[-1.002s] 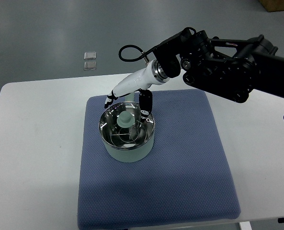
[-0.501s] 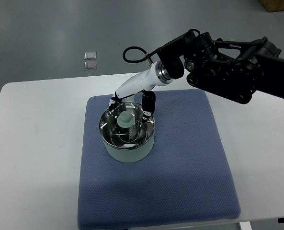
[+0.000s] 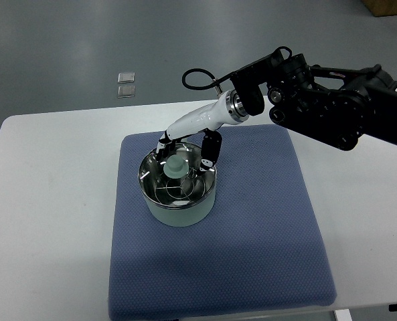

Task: Open lid and place right of pot
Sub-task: 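Close the right hand's fingers around the lid knob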

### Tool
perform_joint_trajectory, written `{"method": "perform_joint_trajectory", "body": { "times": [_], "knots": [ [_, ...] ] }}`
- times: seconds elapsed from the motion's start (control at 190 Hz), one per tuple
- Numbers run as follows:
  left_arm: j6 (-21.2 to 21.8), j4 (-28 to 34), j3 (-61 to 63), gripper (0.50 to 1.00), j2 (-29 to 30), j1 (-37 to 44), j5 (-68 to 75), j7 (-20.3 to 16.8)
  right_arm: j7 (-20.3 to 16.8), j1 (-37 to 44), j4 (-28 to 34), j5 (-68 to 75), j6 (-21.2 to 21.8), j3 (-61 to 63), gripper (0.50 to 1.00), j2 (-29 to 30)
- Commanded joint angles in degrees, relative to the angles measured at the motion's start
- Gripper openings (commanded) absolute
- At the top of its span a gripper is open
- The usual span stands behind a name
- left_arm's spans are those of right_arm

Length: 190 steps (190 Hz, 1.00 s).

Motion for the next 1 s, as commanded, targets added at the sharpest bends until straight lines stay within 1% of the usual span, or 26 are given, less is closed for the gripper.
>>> {"method": "perform_joint_trajectory", "body": {
  "times": [0.0,0.169,0.396,0.527,0.533,0.575,0.659,0.696,0.754,0.802,0.865,0.902,0.97,0.997],
  "knots": [
    [0.01,-0.07,0.00,1.000,0.00,0.01,0.00,0.00,-0.01,-0.20,-0.15,0.07,-1.71,0.16,0.815,0.19],
    [-0.08,0.02,0.00,1.000,0.00,0.01,0.00,0.00,0.08,-0.55,-0.32,-0.10,-3.12,0.07,0.807,0.89],
    [0.01,-0.07,0.00,1.000,0.00,0.01,0.00,0.00,-0.01,-1.43,-0.76,-0.54,-3.91,0.07,0.805,1.06],
    [0.01,-0.07,0.00,1.000,0.00,0.01,0.00,0.00,-0.01,-1.43,-0.76,-0.54,-4.00,0.07,0.795,1.06],
    [-0.08,-0.07,0.00,1.000,0.00,0.01,0.00,0.00,-0.01,-1.43,-0.76,-0.54,-4.00,0.07,0.785,1.06],
    [0.01,-0.07,0.00,1.000,0.00,0.01,0.00,0.00,-0.01,-1.43,-0.76,-0.54,-4.00,0.07,0.762,1.06],
    [-0.08,-0.07,0.00,1.000,0.00,0.01,0.00,0.00,-0.01,-1.52,-0.76,-0.63,-4.00,0.07,0.750,1.06],
    [-0.08,-0.07,0.00,1.000,0.00,0.01,0.00,0.00,-0.01,-1.61,-0.85,-0.63,-4.00,0.07,0.723,1.06],
    [-0.08,-0.07,0.00,1.000,0.00,0.01,0.00,0.00,-0.01,-1.96,-0.85,-0.63,-4.00,0.07,0.717,1.06],
    [-0.08,-0.07,0.00,1.000,0.00,0.01,0.00,0.00,-0.01,-2.13,-0.85,-0.54,-4.00,0.07,0.684,1.06],
    [-0.08,-0.07,0.00,1.000,0.00,0.01,0.00,0.00,-0.01,-2.14,-0.85,-0.54,-4.00,0.07,0.672,0.98],
    [-0.08,-0.07,0.00,1.000,0.00,0.01,0.00,0.00,-0.01,-2.14,-0.85,-0.54,-4.00,0.07,0.656,0.98],
    [-0.08,-0.07,0.00,1.000,0.00,0.01,0.00,0.00,0.08,-2.14,-0.85,-0.54,-4.00,0.07,0.648,0.98],
    [-0.08,-0.07,0.00,1.000,0.00,0.01,0.00,0.00,0.08,-2.14,-0.85,-0.54,-4.00,0.07,0.627,0.89]
  ]
}}
